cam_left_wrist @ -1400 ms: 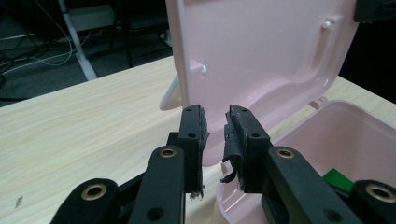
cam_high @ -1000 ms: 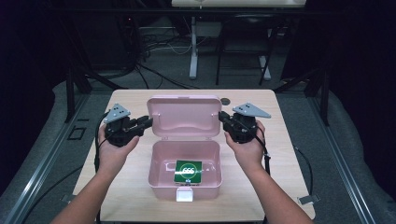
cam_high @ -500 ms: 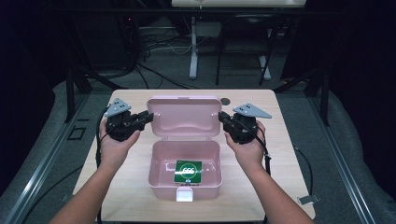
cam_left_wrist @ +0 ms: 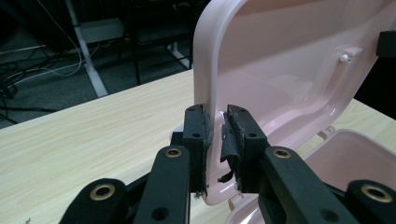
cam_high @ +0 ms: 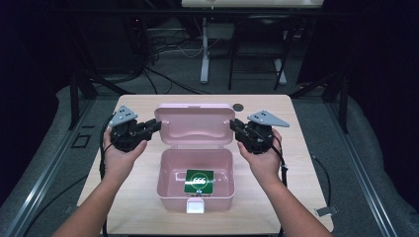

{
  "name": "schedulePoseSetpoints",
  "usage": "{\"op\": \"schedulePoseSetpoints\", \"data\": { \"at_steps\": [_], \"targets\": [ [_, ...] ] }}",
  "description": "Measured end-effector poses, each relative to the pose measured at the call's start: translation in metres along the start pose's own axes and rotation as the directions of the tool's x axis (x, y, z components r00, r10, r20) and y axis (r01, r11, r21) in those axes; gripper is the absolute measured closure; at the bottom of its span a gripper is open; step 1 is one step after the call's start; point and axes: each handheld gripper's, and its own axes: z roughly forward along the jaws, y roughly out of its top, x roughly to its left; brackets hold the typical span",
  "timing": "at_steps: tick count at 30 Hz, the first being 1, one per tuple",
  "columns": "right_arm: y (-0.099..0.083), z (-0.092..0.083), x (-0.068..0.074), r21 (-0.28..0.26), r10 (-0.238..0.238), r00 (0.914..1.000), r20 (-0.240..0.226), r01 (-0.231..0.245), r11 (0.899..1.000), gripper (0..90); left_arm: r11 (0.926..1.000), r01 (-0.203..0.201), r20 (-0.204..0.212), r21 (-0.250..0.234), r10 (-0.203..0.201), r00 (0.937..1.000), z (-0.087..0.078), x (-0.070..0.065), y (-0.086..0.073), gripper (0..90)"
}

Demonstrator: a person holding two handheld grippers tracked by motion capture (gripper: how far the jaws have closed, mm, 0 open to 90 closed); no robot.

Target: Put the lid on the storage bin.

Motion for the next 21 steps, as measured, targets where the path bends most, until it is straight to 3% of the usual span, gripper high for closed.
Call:
{"op": "schedulePoseSetpoints", "data": {
  "at_steps": [21],
  "targets": [
    [-0.007,-0.022,0.009,-0.008,-0.033,0.9991,-0.025,0.032,0.999,80.8,0.9997,-0.012,0.032,-0.023,0.012,0.9994,-0.018,-0.010,-0.011,78.8]
  ]
}}
